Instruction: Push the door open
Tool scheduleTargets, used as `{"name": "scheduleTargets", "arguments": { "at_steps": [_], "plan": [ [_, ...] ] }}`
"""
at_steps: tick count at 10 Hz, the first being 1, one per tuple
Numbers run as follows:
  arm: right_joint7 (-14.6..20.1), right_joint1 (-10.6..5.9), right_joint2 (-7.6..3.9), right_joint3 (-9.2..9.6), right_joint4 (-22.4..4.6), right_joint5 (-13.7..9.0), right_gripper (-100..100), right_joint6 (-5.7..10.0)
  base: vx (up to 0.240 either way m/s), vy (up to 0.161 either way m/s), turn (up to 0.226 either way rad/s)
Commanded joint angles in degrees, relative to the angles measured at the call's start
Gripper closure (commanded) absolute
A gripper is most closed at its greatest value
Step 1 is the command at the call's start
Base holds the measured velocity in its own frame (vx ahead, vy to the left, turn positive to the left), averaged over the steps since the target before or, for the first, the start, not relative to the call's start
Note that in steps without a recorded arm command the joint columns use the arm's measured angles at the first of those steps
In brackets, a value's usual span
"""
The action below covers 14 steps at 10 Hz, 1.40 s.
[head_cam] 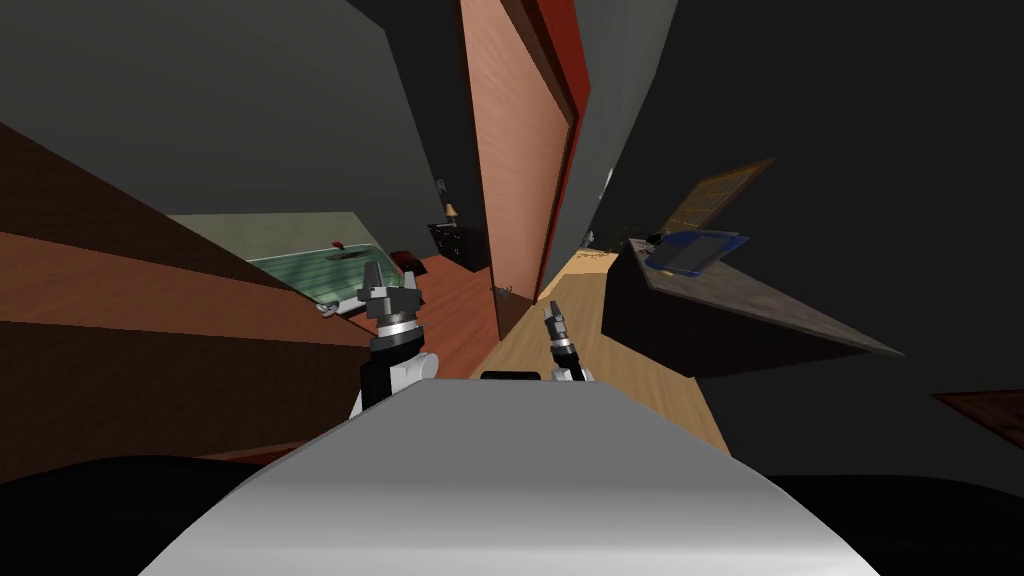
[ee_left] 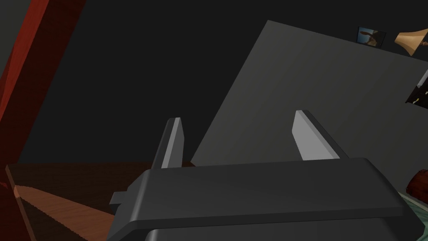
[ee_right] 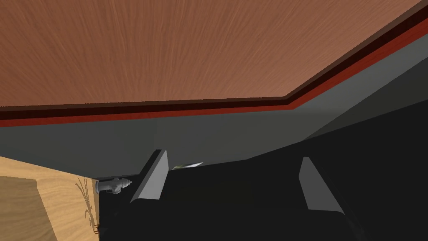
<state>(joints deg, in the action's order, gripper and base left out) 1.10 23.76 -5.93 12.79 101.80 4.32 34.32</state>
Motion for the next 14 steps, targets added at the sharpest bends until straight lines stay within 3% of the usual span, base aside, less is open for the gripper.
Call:
{"name": "scheduleTargets", "arguments": {
  "at_steps": [1, 14],
  "plan": [
    [0.7, 0.04, -0.27, 1.14, -1.9, 0.8, -100, 0.9, 0.101, -0.046, 0.07],
    [6.0, -3.41, -2.15, 8.89, -17.4, 6.5, -100, 5.49, 0.091, -0.045, 0.067]
  ]
}}
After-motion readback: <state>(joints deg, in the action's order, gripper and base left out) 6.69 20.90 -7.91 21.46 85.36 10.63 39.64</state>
